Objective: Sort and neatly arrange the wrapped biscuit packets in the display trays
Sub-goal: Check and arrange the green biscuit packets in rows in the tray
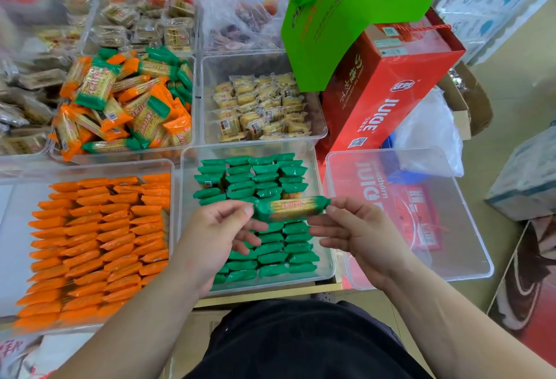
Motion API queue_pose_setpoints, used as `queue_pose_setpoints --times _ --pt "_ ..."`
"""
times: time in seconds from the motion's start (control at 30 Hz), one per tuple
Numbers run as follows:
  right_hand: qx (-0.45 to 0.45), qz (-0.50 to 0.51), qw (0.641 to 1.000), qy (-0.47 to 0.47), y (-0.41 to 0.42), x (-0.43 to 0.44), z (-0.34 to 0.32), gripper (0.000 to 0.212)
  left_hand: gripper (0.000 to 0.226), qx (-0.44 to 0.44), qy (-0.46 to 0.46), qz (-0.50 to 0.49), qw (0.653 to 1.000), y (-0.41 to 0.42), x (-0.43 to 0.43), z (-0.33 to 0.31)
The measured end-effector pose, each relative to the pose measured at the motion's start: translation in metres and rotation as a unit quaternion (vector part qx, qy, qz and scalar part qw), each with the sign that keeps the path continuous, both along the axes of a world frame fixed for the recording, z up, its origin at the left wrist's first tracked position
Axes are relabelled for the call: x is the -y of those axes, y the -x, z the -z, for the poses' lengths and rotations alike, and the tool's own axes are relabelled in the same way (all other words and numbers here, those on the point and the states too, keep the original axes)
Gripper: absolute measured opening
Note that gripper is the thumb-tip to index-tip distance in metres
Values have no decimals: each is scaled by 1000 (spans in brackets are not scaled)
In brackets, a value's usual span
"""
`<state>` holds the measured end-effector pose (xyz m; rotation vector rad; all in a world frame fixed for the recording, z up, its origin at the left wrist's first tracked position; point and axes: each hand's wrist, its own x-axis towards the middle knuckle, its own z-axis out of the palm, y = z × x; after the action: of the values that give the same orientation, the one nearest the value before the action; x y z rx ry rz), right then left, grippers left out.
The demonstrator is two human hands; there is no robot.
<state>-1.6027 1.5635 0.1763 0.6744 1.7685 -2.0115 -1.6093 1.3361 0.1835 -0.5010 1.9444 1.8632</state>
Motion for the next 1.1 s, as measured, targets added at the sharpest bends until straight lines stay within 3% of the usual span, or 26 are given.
queue_pose_setpoints --times 0.17,0.27,0.4,0.5,0.57,0.73,0.9,0.97,1.1 --pt "9 53 997 50 4 -6 5 26 9 -19 34 7 999 9 -15 18" --pt "0 72 997 13 7 -10 17 7 13 -25 102 35 994 15 -26 35" --pt "-5 71 997 -21 19 -17 35 32 21 -44 157 84 983 33 -37 56" --pt "-41 55 996 -65 28 -22 46 28 22 -75 173 106 976 55 -41 71" --pt "-91 32 983 -154 33 -28 48 22 21 -114 217 123 962 74 -42 84" --pt "-250 -69 892 -371 40 -38 49 24 22 -219 385 243 863 112 -48 120" --pt "-341 -186 813 -435 42 -35 65 22 26 -243 488 342 765 129 -68 132" --pt "-367 -231 774 -462 44 -29 73 23 22 -255 498 342 755 130 -70 136" --pt "-388 -300 712 -503 49 -21 89 26 12 -264 482 324 770 132 -69 142"
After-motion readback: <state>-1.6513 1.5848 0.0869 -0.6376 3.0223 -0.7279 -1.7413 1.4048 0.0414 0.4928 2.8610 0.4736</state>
